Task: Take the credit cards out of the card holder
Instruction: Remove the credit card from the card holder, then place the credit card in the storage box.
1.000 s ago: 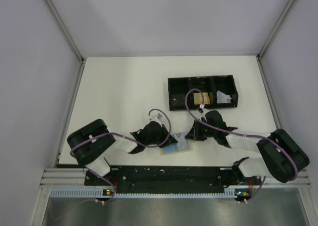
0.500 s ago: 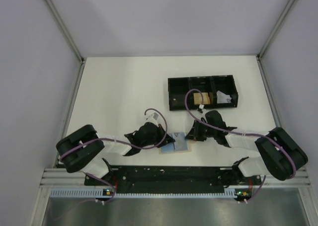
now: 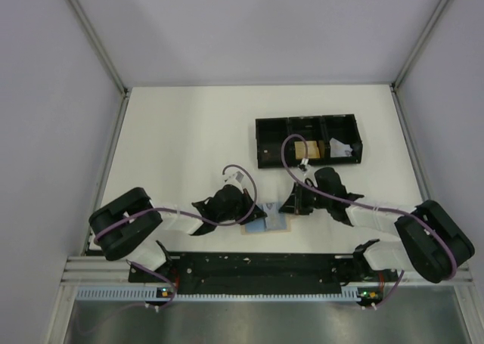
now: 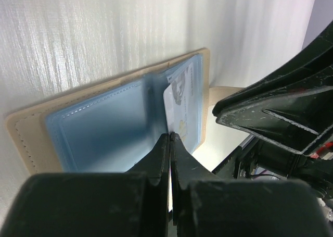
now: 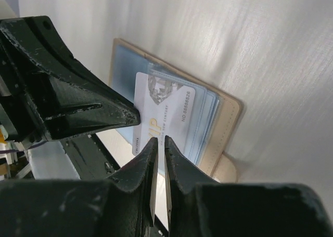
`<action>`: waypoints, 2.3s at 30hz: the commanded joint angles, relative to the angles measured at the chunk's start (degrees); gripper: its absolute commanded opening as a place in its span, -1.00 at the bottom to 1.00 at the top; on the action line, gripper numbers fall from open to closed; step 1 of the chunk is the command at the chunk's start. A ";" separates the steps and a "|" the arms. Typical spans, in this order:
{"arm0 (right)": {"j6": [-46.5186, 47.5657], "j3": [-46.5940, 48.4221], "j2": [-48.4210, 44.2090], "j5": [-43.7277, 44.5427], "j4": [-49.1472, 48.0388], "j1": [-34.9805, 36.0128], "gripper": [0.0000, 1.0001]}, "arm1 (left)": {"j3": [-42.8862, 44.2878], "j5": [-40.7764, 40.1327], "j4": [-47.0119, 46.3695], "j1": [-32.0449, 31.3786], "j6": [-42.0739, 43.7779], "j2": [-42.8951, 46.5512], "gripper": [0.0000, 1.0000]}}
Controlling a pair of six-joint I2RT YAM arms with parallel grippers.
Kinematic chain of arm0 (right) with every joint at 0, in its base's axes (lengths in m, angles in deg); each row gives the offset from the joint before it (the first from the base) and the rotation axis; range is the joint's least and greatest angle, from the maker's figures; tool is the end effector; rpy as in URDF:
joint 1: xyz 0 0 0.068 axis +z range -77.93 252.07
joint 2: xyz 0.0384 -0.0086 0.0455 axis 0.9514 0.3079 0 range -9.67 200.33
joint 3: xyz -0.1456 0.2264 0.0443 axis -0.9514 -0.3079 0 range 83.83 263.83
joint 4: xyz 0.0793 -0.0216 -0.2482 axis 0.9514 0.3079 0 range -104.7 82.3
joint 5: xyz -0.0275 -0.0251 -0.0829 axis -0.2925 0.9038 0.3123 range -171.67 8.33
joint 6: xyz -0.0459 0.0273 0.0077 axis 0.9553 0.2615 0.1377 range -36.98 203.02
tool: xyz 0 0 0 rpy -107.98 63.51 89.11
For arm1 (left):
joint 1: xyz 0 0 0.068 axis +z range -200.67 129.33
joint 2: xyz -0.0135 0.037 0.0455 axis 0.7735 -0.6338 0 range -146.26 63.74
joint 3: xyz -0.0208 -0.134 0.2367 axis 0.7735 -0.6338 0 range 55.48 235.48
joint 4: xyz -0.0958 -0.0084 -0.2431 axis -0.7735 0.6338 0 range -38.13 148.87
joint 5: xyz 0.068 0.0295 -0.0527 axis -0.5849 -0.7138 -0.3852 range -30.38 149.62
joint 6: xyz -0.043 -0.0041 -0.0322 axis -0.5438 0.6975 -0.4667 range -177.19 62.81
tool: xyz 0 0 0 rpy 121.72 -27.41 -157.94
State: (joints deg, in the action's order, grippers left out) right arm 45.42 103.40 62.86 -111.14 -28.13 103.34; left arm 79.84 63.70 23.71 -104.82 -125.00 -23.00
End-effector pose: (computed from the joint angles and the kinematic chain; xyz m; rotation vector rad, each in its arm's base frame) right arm 0.1765 0.1277 0.1391 -0.1669 2.4455 1.1759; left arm 0.1515 -0.2142 0.1263 -0.2475 2.4579 -1.1861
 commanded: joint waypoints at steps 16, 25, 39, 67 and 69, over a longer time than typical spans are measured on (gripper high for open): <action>-1.95 -1.47 8.59 3.11 -0.46 -2.00 -0.90 | -2.91 -0.74 -1.02 1.59 -0.13 2.97 -1.00; -1.68 -1.20 8.50 2.93 -0.28 -2.17 -0.90 | -9.06 -1.70 -0.05 3.43 0.66 9.91 -1.00; 3.41 3.18 2.01 0.12 6.04 -2.09 -0.70 | -15.83 3.91 -1.81 9.76 8.74 23.98 -1.00; 41.64 33.60 2.78 -31.69 31.18 3.09 0.04 | 0.25 30.81 7.59 11.26 31.33 30.66 -1.00; 43.49 34.39 3.84 -32.84 32.76 4.15 -0.06 | 1.12 31.17 8.38 11.26 32.12 30.75 -1.00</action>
State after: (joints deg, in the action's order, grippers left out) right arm 81.42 134.09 65.13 -137.48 0.00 105.08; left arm 77.37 92.07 30.59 -93.76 -96.80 6.26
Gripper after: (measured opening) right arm 0.510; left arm 0.007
